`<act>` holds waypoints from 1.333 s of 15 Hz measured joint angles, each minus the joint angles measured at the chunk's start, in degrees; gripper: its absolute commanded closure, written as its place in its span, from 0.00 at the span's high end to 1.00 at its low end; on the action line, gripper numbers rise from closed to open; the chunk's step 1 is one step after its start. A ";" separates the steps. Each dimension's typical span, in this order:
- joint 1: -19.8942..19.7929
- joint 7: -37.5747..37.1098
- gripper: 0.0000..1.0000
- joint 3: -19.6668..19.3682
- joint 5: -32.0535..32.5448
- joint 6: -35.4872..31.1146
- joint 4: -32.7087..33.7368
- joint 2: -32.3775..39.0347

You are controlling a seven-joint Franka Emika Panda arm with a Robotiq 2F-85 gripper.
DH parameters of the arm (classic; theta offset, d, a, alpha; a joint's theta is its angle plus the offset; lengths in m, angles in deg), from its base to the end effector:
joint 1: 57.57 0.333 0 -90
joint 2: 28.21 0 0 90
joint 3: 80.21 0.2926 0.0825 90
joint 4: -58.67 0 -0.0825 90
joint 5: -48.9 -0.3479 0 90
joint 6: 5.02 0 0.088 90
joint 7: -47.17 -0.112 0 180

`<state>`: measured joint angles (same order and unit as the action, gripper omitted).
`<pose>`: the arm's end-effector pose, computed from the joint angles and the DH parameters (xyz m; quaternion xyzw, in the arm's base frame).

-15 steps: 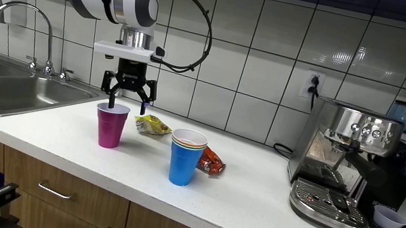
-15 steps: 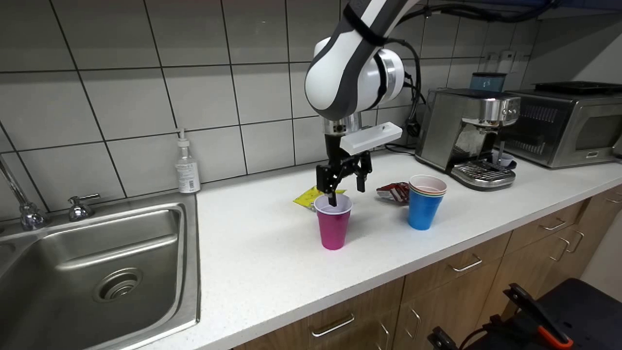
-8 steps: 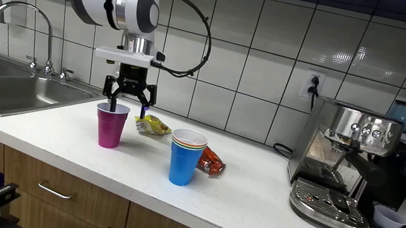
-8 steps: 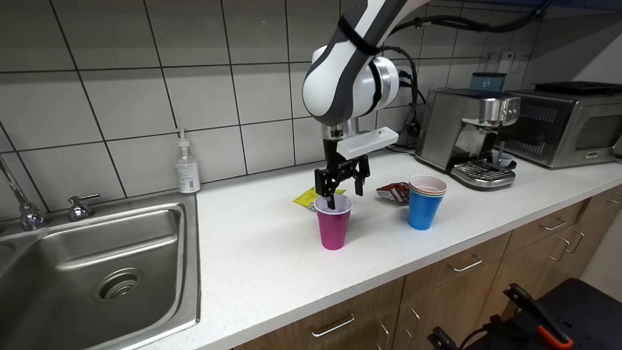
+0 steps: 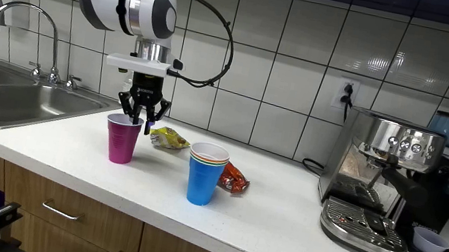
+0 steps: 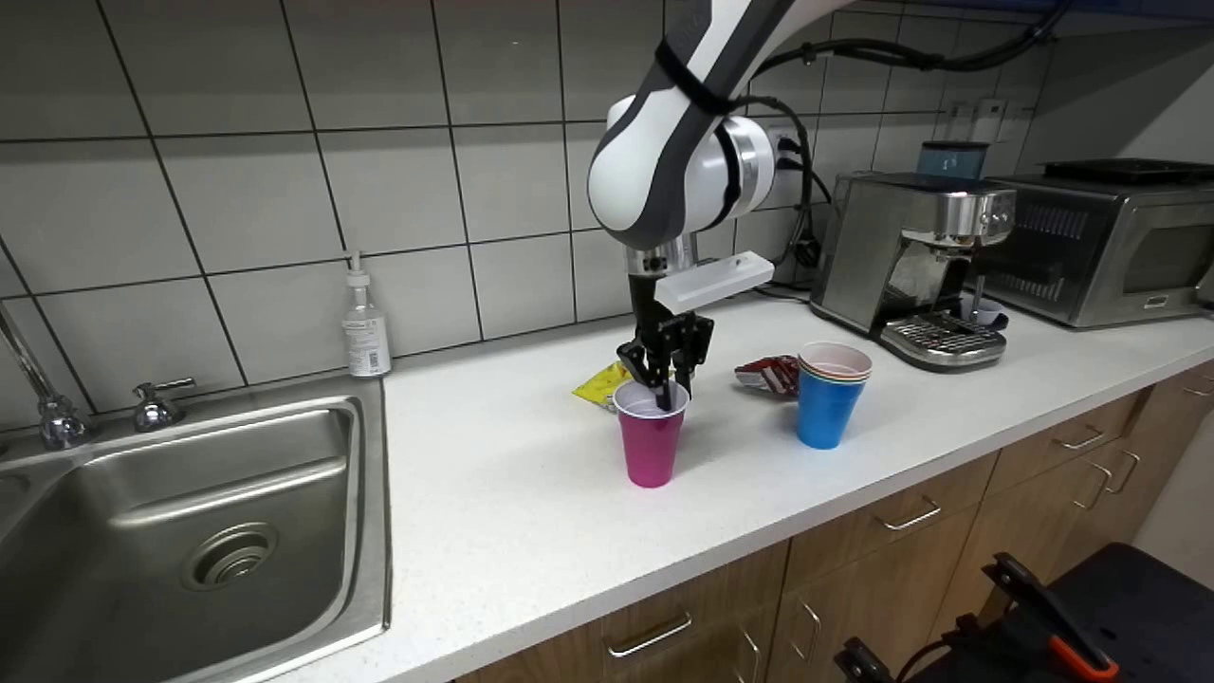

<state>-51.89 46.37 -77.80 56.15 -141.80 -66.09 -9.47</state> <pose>0.5148 0.0718 0.2317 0.9915 0.1111 -0.0553 0.0381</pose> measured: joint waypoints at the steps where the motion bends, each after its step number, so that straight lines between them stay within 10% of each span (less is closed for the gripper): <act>1: 0.00 0.00 0.00 -0.01 -0.02 0.00 0.00 0.02; 20: -0.90 2.09 0.01 0.12 -6.37 0.01 -2.50 -5.20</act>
<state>-52.79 48.46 -77.68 49.77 -141.79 -68.58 -14.68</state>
